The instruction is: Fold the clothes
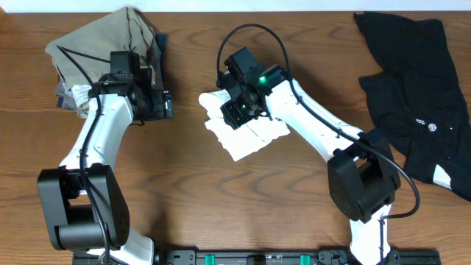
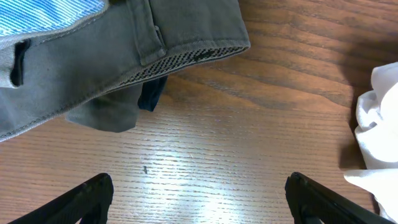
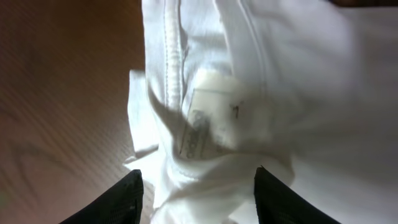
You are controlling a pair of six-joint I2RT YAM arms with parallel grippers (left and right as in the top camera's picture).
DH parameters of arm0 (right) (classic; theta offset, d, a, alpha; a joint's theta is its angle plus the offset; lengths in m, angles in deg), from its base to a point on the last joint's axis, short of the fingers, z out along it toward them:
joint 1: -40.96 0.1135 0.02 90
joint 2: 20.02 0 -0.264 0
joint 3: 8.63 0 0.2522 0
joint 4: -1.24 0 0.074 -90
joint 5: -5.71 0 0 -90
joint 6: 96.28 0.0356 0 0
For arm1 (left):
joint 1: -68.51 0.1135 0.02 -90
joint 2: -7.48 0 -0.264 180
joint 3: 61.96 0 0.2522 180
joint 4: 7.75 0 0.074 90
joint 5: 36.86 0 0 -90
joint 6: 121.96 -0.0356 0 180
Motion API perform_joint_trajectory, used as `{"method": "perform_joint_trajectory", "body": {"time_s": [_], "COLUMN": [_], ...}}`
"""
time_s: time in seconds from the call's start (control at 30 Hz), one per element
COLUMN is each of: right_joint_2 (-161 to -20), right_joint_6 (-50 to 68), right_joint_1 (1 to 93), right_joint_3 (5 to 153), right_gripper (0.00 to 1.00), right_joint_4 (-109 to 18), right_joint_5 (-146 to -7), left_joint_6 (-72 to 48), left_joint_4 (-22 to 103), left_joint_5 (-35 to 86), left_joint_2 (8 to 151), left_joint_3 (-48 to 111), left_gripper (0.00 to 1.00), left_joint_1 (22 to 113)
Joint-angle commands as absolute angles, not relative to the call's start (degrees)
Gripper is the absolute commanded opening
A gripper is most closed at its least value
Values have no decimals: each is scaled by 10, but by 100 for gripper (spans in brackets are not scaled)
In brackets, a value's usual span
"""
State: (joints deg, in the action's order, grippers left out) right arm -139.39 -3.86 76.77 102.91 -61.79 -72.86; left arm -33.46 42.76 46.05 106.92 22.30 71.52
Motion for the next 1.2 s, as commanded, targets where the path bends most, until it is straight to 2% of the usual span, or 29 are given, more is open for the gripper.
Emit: {"method": "perform_joint_trajectory", "body": {"time_s": [0.0, 0.23, 0.37, 0.77, 0.97, 1.17], "right_joint_2": [-1374, -1375, -1380, -1382, -1382, -1382], "right_joint_6": [-52, -60, -69, -60, -46, -47], "right_joint_1": [760, 755, 759, 804, 831, 832], "right_joint_3": [1042, 1032, 1029, 1005, 970, 968], "right_gripper": [55, 47, 34, 11, 11, 19], "right_joint_4": [-611, -611, -620, -686, -663, -642], "right_joint_5": [-769, -806, -787, -677, -660, -660], "left_joint_6": [-334, -334, -334, -334, -334, -334], "left_joint_4": [426, 426, 427, 427, 432, 432], "left_joint_5": [464, 464, 464, 464, 463, 463], "left_joint_2": [1060, 1060, 1060, 1060, 1060, 1060], "left_joint_3": [233, 233, 233, 233, 233, 233], "left_gripper": [89, 89, 89, 89, 89, 89], "left_joint_1": [718, 718, 718, 729, 754, 768]}}
